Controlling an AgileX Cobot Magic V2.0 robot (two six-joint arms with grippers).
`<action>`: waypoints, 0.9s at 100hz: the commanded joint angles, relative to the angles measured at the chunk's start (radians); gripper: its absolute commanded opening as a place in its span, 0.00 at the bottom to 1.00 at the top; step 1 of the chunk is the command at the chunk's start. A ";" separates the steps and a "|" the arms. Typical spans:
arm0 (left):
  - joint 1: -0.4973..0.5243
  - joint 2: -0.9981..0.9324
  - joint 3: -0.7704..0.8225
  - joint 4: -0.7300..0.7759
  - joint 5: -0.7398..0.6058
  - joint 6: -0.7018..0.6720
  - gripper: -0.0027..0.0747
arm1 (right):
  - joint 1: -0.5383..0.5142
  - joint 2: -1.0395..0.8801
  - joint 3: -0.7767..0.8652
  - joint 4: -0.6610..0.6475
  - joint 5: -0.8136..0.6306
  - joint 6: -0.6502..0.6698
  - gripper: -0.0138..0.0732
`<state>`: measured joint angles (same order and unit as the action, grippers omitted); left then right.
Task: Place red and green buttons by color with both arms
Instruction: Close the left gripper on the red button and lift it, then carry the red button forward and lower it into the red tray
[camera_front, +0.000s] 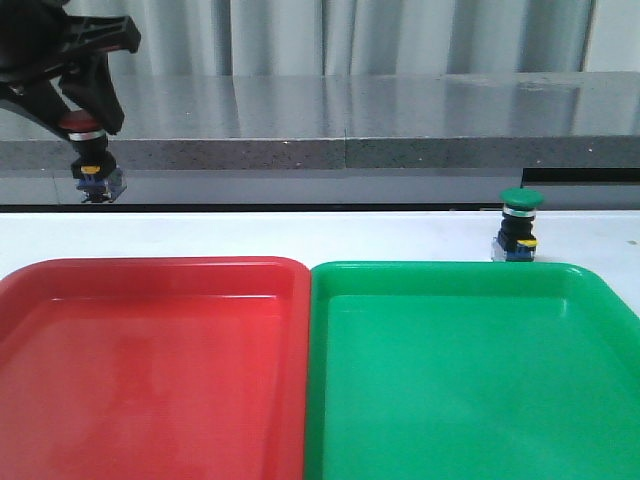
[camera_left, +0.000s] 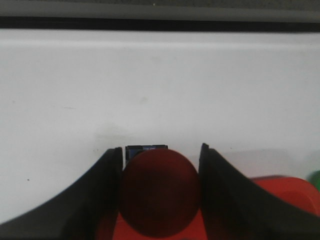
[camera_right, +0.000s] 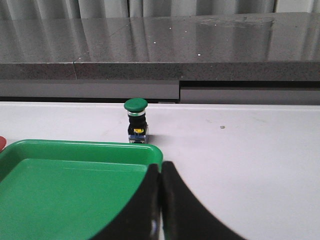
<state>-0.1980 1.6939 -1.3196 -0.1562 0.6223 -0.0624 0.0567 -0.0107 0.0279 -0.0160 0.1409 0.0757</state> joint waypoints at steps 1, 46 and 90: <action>-0.006 -0.084 -0.001 -0.041 -0.026 -0.005 0.29 | -0.007 -0.021 -0.015 0.001 -0.081 -0.002 0.08; -0.069 -0.202 0.299 -0.176 -0.192 -0.009 0.29 | -0.007 -0.021 -0.015 0.001 -0.081 -0.002 0.08; -0.148 -0.194 0.367 -0.227 -0.285 -0.011 0.29 | -0.007 -0.021 -0.015 0.001 -0.081 -0.002 0.08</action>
<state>-0.3364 1.5387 -0.9300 -0.3609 0.3923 -0.0624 0.0567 -0.0107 0.0279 -0.0160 0.1409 0.0757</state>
